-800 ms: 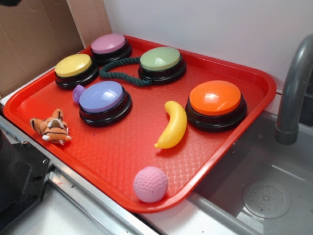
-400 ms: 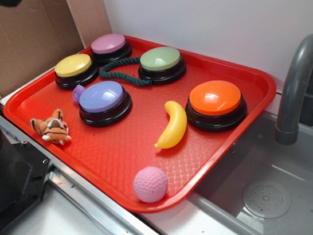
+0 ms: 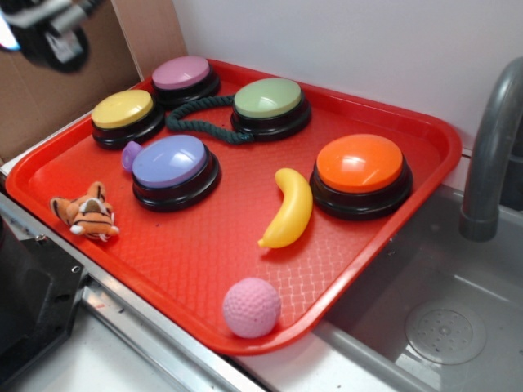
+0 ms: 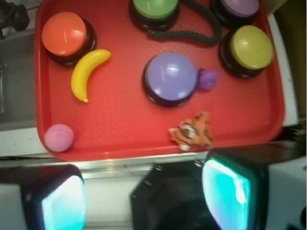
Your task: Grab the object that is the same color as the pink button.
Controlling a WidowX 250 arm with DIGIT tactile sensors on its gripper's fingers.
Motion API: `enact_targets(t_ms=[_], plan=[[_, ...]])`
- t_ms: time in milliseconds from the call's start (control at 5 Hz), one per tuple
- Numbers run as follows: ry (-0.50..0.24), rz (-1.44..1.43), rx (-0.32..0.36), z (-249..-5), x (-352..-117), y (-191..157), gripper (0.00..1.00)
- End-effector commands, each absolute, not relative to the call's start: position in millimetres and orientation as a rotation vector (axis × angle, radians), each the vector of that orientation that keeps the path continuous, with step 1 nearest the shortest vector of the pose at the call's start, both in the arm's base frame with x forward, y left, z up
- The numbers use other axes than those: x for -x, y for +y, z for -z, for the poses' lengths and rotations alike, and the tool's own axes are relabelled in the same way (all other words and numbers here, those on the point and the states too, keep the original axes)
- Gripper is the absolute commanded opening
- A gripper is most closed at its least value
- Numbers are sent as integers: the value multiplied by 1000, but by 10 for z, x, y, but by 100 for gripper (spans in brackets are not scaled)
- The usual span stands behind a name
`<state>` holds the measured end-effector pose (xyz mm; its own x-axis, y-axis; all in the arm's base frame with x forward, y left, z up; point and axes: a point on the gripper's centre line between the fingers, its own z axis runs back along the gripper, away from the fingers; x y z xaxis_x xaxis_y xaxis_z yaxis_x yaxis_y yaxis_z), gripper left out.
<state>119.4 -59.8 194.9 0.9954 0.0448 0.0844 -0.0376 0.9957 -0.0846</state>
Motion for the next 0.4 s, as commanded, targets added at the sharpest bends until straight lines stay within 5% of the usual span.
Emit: enact_targets(t_ms=[0, 200], plan=[[-77, -59, 196, -1417, -1373, -1216, 100], [-35, -48, 226, -1135, -1393, -1517, 100]])
